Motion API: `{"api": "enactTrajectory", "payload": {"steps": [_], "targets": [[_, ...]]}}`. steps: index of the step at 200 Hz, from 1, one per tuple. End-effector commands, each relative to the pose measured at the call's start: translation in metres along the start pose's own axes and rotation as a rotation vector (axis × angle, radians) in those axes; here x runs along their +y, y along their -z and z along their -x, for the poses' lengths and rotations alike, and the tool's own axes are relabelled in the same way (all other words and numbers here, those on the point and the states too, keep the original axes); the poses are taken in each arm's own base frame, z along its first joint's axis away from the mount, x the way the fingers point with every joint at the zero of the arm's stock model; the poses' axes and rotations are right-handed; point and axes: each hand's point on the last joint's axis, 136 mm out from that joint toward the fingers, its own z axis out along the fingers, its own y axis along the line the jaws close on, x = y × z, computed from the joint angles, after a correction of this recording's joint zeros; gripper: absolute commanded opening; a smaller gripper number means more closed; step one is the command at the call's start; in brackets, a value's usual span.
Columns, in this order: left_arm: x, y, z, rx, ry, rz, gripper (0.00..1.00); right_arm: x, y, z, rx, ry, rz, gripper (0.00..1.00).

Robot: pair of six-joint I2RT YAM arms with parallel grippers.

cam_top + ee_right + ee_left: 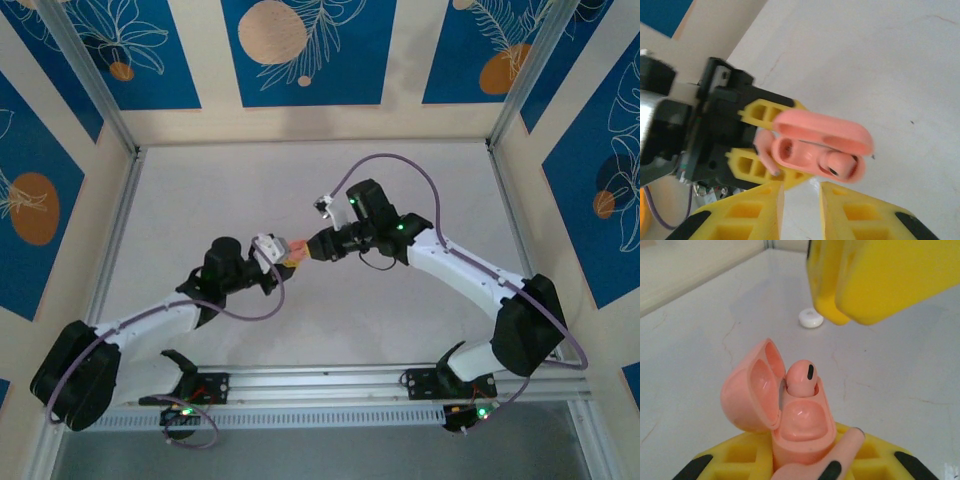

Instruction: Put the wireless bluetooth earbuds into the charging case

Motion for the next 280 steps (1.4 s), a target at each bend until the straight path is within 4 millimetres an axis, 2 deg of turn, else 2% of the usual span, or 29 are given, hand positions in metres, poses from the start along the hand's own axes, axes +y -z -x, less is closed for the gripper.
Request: {"api": "enactTrajectory", "payload": {"steps": [1, 13, 55, 86, 109, 126, 168, 192, 208, 235, 262, 280], "targets": [[0.007, -0.006, -0.021, 0.142, -0.008, 0.015, 0.21, -0.013, 0.004, -0.006, -0.008, -0.111, 0.014, 0.27], [0.009, -0.011, -0.030, 0.197, -0.010, 0.018, 0.21, -0.024, 0.003, -0.012, 0.000, -0.158, 0.001, 0.27], [0.020, -0.027, -0.033, 0.301, 0.009, 0.031, 0.21, -0.063, 0.001, -0.034, 0.026, -0.328, -0.053, 0.29], [0.012, -0.040, -0.029, 0.320, 0.064, -0.036, 0.21, -0.077, -0.002, -0.046, 0.038, -0.385, -0.062, 0.32], [-0.011, -0.045, -0.020, 0.236, 0.079, -0.175, 0.21, -0.070, -0.007, -0.049, 0.038, -0.288, 0.015, 0.34], [-0.024, -0.046, -0.011, 0.174, 0.110, -0.253, 0.21, -0.070, -0.003, -0.050, -0.001, -0.188, 0.023, 0.40], [-0.039, -0.042, 0.016, 0.021, 0.151, -0.348, 0.21, -0.058, 0.026, -0.039, -0.172, 0.024, 0.068, 0.46], [-0.042, -0.040, 0.022, -0.012, 0.161, -0.369, 0.21, -0.056, 0.044, -0.037, -0.251, 0.085, 0.060, 0.49], [-0.034, -0.043, 0.014, 0.020, 0.179, -0.315, 0.21, -0.060, 0.053, -0.036, -0.275, 0.079, 0.019, 0.50], [-0.007, -0.046, -0.004, 0.125, 0.202, -0.136, 0.21, -0.072, 0.057, -0.041, -0.238, -0.005, -0.055, 0.51], [0.000, -0.042, -0.022, 0.284, 0.144, -0.066, 0.20, -0.093, 0.053, -0.051, -0.152, -0.172, -0.141, 0.51], [0.000, -0.039, -0.031, 0.411, 0.080, -0.053, 0.20, -0.098, 0.051, -0.052, -0.129, -0.244, -0.144, 0.50]]}}
